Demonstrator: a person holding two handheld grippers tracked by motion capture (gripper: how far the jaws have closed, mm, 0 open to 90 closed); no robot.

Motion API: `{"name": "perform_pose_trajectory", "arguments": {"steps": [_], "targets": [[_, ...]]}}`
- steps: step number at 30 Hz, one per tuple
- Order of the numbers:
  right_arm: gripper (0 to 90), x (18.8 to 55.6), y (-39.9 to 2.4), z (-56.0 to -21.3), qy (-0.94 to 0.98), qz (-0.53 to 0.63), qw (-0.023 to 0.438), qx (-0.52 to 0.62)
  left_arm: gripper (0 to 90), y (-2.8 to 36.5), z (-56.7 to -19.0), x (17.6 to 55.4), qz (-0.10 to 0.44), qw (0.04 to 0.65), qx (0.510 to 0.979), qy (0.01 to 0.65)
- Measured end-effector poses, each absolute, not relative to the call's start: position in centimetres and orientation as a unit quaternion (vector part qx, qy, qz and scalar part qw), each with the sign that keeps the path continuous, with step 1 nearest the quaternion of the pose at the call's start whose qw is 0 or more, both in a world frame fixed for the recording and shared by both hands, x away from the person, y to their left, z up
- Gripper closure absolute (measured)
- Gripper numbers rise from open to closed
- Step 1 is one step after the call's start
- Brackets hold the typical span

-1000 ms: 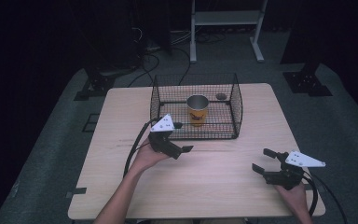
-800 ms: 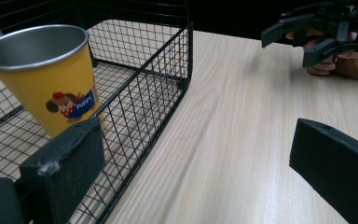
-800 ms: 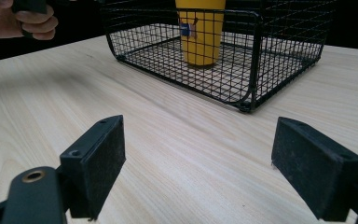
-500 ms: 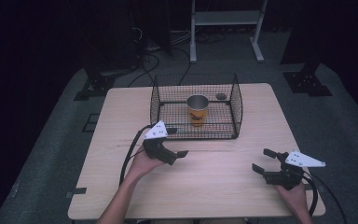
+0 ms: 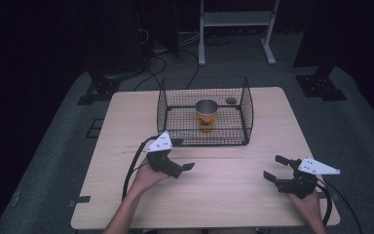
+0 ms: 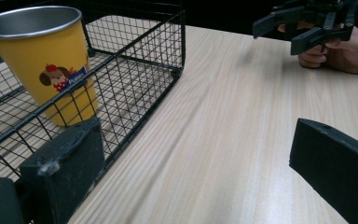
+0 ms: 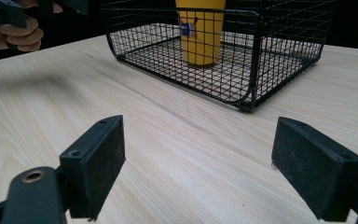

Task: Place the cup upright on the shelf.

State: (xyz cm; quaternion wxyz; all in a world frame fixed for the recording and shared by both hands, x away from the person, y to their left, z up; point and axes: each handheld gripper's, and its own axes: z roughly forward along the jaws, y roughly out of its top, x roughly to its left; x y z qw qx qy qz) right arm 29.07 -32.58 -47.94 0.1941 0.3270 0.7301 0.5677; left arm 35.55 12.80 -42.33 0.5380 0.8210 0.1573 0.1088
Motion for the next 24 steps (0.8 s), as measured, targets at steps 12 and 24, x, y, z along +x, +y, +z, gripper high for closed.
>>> {"name": "perform_pose_trajectory", "arguments": {"steps": [12,24], "targets": [[16.2,29.1,-32.5,-48.0,0.734,0.565,0.193,0.325,2.6,14.7,-43.4,34.4,0.113,0.539,0.817,0.171],[16.2,29.1,-32.5,-48.0,0.733,0.564,0.192,0.327,2.6,16.1,-44.1,33.3,0.118,0.538,0.814,0.181]]}}
